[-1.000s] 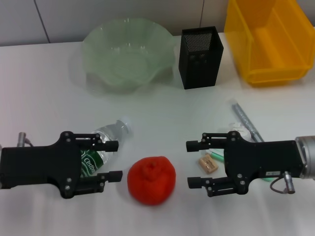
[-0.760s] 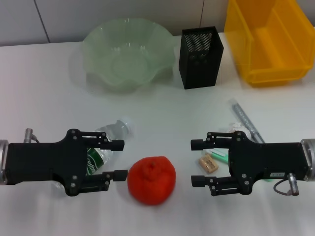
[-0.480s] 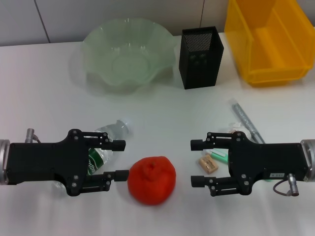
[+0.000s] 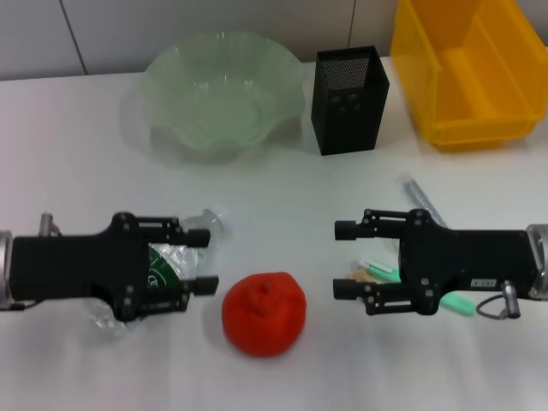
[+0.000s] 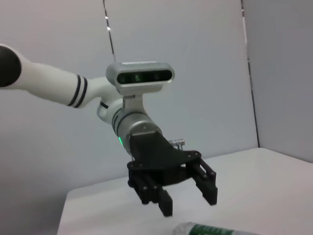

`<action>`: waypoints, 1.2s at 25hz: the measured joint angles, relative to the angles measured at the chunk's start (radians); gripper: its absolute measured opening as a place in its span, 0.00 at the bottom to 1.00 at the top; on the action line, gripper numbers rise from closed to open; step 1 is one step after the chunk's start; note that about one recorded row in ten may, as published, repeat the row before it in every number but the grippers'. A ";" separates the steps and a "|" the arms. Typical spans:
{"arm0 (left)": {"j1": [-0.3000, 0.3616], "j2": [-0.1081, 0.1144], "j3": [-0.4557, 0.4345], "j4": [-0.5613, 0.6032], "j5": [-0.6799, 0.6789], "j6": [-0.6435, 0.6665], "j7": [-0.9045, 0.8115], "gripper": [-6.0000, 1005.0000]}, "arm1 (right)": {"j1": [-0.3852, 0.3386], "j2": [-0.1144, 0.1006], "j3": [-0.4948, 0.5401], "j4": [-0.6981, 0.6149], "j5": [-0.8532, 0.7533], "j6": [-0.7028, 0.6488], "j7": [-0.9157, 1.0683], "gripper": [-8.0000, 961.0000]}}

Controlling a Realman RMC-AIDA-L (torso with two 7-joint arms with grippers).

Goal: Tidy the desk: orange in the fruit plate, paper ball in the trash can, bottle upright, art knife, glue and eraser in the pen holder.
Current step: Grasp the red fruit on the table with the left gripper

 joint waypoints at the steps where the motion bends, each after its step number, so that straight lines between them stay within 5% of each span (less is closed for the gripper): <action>1: 0.000 0.000 0.000 0.000 0.000 0.000 0.000 0.57 | 0.000 0.000 0.000 0.000 0.000 0.000 0.000 0.78; 8: 0.015 -0.032 0.002 0.173 0.016 -0.011 -0.158 0.57 | -0.041 -0.005 0.074 -0.108 0.000 0.034 0.118 0.78; 9: 0.033 -0.072 -0.001 0.330 0.078 -0.038 -0.262 0.57 | -0.049 -0.011 0.092 -0.128 0.000 0.028 0.144 0.78; 13: 0.012 -0.086 0.005 0.411 0.123 -0.047 -0.358 0.57 | -0.090 -0.024 0.133 -0.199 0.000 0.003 0.229 0.78; 21: -0.053 -0.088 0.015 0.436 0.153 -0.047 -0.498 0.57 | -0.173 -0.038 0.208 -0.250 0.000 -0.012 0.301 0.78; 30: -0.032 -0.093 0.272 0.596 0.187 -0.113 -0.691 0.58 | -0.202 -0.071 0.283 -0.247 -0.007 -0.017 0.315 0.78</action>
